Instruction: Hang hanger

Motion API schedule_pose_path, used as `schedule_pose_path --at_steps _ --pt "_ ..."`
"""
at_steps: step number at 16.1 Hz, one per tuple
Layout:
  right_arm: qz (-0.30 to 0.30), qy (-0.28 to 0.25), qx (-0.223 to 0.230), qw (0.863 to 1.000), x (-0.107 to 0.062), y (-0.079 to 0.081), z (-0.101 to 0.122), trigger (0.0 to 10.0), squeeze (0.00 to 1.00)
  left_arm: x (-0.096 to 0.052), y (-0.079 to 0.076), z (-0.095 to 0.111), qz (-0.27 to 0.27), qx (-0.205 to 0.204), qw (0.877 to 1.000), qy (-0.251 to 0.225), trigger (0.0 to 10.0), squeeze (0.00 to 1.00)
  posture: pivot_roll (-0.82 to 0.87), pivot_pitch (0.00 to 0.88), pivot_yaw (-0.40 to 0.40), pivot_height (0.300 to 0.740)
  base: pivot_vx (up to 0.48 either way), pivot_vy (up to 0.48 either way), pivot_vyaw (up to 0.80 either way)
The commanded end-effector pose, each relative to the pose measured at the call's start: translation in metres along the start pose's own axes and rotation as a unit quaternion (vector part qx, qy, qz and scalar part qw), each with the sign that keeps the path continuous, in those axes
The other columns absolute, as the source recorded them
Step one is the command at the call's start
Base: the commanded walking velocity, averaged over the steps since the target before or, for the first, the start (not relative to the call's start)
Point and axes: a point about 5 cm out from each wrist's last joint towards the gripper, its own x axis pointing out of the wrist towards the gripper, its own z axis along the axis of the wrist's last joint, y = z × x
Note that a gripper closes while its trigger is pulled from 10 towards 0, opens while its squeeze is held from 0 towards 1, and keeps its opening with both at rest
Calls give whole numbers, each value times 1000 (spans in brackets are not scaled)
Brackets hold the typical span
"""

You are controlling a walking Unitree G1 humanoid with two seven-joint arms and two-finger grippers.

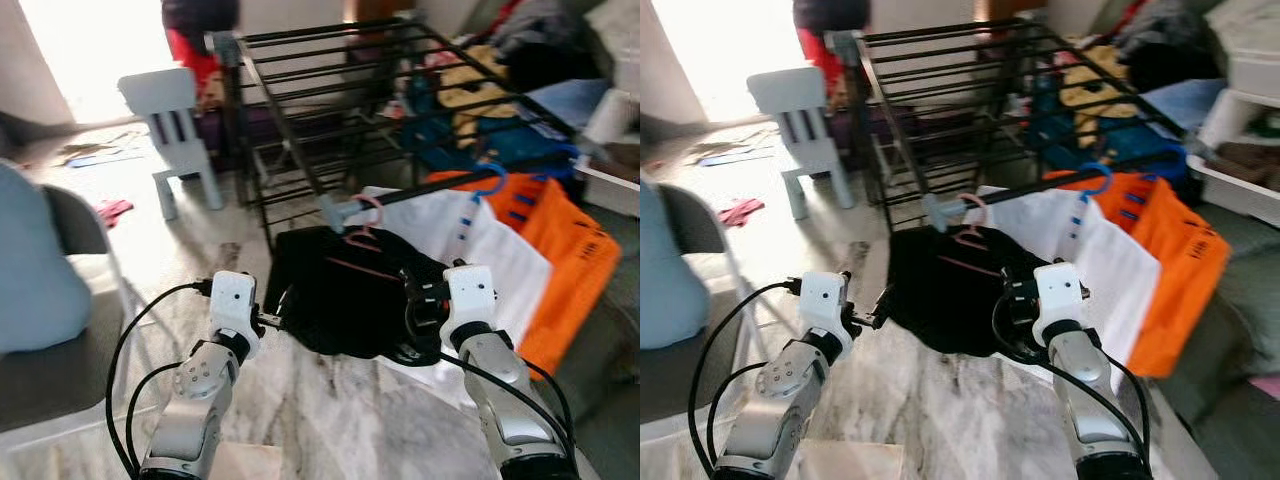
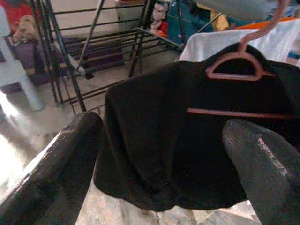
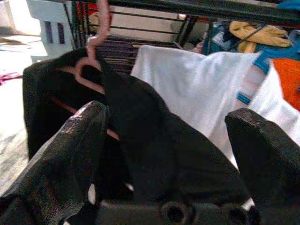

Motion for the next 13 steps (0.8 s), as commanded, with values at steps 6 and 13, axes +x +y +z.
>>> schedule_pose_path --at_steps 6,13 --pt "42 18 -73 996 6 -14 5 10000 0 4 -3 4 -4 11 1000 9 10000 0 -155 0 55 740 0 0 0" --pt "188 108 -189 958 25 -56 1 10000 0 3 -14 -3 -59 20 997 51 10000 0 -136 0 65 740 0 0 0"
